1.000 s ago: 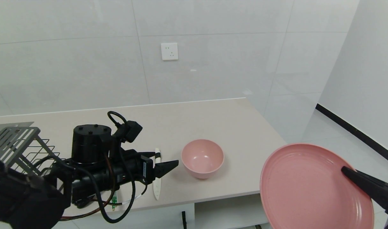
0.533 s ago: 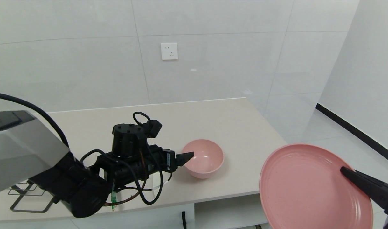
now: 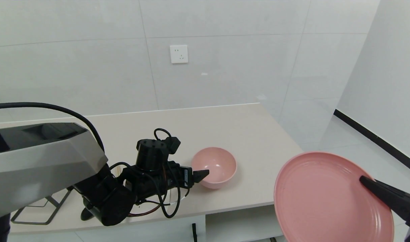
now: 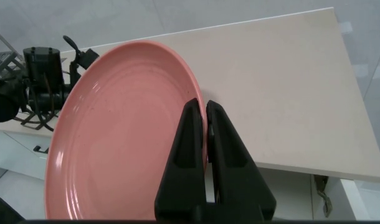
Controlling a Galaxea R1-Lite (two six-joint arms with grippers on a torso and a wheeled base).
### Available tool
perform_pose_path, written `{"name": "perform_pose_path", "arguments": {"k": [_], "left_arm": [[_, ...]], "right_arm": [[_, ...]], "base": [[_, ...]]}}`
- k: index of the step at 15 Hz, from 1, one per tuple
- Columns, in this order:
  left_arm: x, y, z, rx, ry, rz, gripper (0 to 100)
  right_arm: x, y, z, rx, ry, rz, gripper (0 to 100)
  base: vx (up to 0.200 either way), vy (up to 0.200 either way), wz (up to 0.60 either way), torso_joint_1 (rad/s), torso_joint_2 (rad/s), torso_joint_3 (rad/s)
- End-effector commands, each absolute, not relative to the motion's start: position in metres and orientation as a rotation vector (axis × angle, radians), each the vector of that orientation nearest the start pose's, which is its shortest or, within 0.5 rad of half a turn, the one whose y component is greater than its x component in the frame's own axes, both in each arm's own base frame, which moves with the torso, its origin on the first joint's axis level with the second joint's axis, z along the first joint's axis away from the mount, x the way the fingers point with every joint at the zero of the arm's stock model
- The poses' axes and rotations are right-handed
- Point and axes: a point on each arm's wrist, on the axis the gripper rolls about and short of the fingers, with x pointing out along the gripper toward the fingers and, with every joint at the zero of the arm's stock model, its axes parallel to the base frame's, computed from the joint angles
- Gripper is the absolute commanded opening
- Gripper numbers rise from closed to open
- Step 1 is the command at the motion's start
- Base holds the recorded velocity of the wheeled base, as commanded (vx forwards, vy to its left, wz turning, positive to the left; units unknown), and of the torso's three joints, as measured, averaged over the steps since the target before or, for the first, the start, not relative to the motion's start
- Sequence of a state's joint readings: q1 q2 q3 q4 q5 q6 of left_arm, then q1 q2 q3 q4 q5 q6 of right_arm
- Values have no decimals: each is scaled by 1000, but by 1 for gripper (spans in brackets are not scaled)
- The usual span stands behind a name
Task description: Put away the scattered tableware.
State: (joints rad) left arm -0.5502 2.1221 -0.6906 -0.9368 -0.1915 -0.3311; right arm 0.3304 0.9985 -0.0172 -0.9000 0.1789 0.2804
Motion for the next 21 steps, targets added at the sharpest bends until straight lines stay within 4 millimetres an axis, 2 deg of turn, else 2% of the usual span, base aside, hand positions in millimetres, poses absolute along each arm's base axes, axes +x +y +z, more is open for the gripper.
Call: {"name": "perform_pose_path", "arguments": {"k": [1,9,11,12,14,15,19,21], "left_arm": [[298,-189,33,-215,631,-633,100],[310,-198,26,-213,627,-639,100],[308,-197,21,-201,671,-630,100],[305,-198,19,-193,702,-629,0],[305,-199,21,-192,688,-631,0],[305,-200,29,-190,661,-639,0],[302,-190,67,-172,544,-659,0],[301,-179,87,-115,456,-642,0]], "right_arm": [[93,36,140,268,155,495,0],[92,36,141,268,152,496,0],[92,36,141,268,150,496,0],[92,36,141,269,148,496,0],[92,36,141,269,148,496,0],[92,36,142,269,147,495,0],[92,36,142,267,145,497,0],[92,36,142,267,145,497,0]], "base": [[0,0,0,0,0,0],[0,0,0,0,0,0],[0,0,0,0,0,0],[0,0,0,0,0,0],[0,0,0,0,0,0],[0,0,0,0,0,0],[0,0,0,0,0,0],[0,0,0,0,0,0]]}}
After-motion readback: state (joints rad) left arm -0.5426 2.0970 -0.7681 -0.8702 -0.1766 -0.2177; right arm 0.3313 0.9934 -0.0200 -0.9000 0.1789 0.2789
